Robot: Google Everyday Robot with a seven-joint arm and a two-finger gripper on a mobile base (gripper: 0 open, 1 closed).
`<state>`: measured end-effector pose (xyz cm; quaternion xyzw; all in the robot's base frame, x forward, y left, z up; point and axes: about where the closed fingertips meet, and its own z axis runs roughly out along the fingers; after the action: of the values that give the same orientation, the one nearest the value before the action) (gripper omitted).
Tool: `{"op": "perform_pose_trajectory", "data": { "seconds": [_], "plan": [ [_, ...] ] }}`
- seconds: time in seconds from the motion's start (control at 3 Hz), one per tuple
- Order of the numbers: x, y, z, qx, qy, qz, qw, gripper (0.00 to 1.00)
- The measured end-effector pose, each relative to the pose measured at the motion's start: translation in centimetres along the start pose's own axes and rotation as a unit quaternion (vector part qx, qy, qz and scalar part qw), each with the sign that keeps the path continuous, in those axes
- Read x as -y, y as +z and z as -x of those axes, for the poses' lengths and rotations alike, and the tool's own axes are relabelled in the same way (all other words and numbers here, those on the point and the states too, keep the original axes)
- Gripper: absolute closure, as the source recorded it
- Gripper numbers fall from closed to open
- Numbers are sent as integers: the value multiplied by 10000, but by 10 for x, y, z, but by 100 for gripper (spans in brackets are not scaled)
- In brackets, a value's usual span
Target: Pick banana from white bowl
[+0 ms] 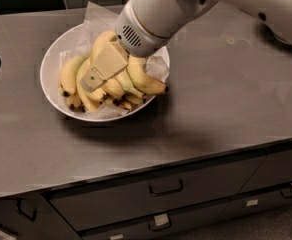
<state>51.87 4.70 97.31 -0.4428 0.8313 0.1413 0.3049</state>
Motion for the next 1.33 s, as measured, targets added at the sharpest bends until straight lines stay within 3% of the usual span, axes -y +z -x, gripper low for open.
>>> {"op": "perform_pose_trajectory", "data": {
  "seconds": [0.67, 1.0, 1.33],
  "plan": [
    [-11, 8, 14, -110, -113, -134, 9998, 15],
    [-12, 11, 17, -233, -120, -238, 9994, 18],
    [-5, 12, 12, -438, -29, -442, 9981, 29]
  ]
}}
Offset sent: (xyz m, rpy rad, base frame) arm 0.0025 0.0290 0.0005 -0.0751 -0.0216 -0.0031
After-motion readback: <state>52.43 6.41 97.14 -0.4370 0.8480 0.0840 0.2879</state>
